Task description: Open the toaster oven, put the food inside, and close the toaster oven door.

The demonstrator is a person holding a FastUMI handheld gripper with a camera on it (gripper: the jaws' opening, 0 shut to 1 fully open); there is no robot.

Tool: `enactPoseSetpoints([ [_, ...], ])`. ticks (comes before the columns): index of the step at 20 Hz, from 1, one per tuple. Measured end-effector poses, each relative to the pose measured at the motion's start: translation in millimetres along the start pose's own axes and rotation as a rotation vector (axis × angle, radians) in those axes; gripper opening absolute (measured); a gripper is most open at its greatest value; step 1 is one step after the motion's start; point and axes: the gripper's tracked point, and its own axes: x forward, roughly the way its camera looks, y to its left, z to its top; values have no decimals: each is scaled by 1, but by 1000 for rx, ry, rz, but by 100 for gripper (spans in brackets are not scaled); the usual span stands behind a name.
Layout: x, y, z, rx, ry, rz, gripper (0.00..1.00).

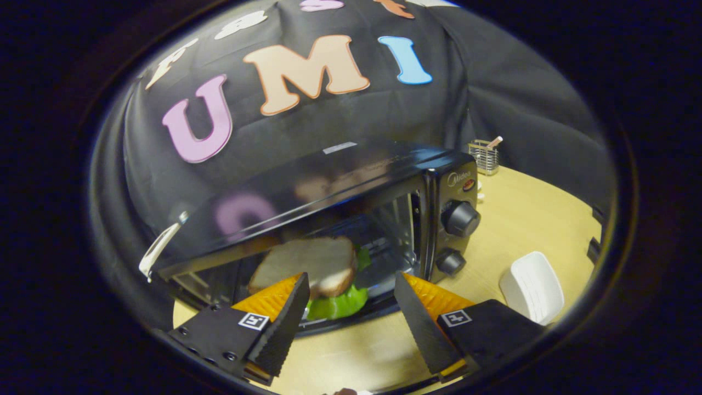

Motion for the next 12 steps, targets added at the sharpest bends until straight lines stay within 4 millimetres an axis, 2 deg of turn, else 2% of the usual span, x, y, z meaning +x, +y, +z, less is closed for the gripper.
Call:
enactPoseSetpoints([
  [4, -53, -4, -21, -164, 82, 11, 97],
  [8, -107, -3, -62, -300, 201, 53, 98],
  [12, -142, -6, -105, -360, 291, 78, 98],
])
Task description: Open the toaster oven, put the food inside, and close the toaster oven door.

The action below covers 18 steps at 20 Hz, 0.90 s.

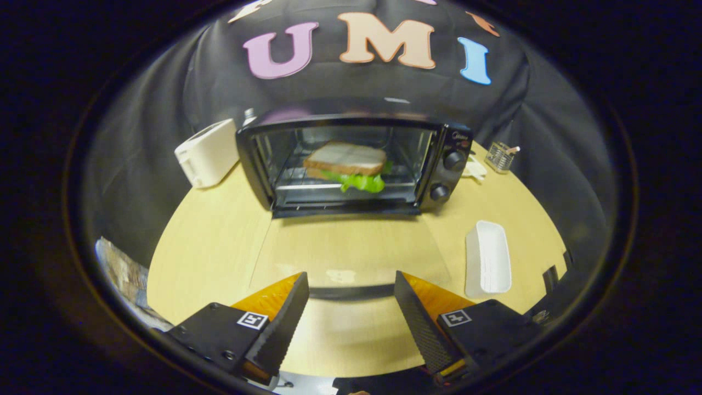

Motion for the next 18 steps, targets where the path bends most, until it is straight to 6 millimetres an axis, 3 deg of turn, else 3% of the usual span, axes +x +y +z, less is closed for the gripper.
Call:
enactPoseSetpoints([
  [3, 4, 6, -26, 9, 56, -3, 98],
  [8, 29, 5, -43, -46, 127, -60, 98],
  [13, 50, 10, -51, -85, 184, -105, 99],
  [18, 47, 11, -39, -165, 175, -152, 100],
])
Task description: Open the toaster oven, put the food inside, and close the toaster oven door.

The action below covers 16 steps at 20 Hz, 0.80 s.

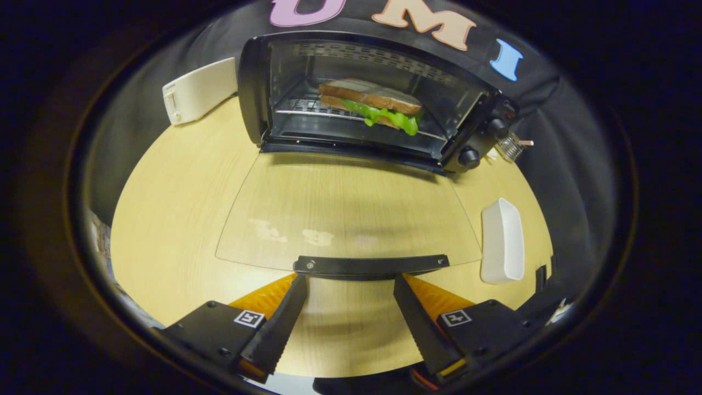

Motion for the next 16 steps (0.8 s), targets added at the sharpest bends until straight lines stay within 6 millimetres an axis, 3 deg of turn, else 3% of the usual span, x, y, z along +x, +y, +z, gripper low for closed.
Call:
enactPoseSetpoints([
  [3, -19, -7, 19, 4, -53, -3, 100],
  [7, -48, -19, 66, -12, -185, -29, 100],
  [10, -56, -22, 96, -10, -269, -42, 100],
  [16, -63, -27, 126, -23, -339, -47, 98],
])
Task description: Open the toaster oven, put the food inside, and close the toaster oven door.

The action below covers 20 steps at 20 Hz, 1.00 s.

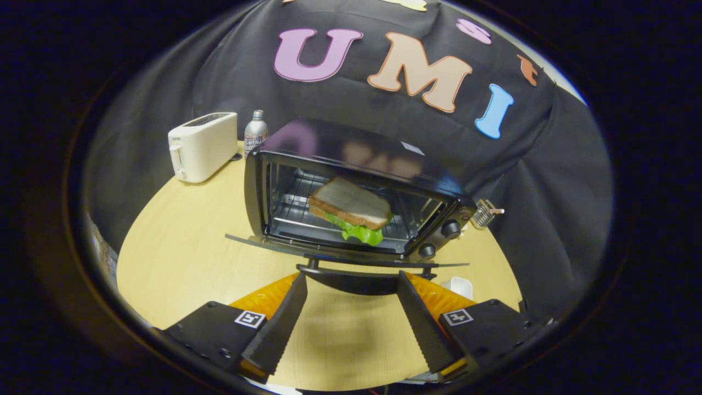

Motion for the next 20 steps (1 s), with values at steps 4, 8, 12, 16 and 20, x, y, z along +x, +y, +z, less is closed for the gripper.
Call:
enactPoseSetpoints([
  [4, 11, -4, 32, 60, -85, 16, 96],
  [8, 37, 23, 24, 162, -20, 141, 95],
  [12, 44, 3, 33, 174, -41, 110, 95],
  [16, 38, -26, 53, 234, -85, 95, 95],
  [20, 24, -60, 89, 251, -189, 80, 95],
])
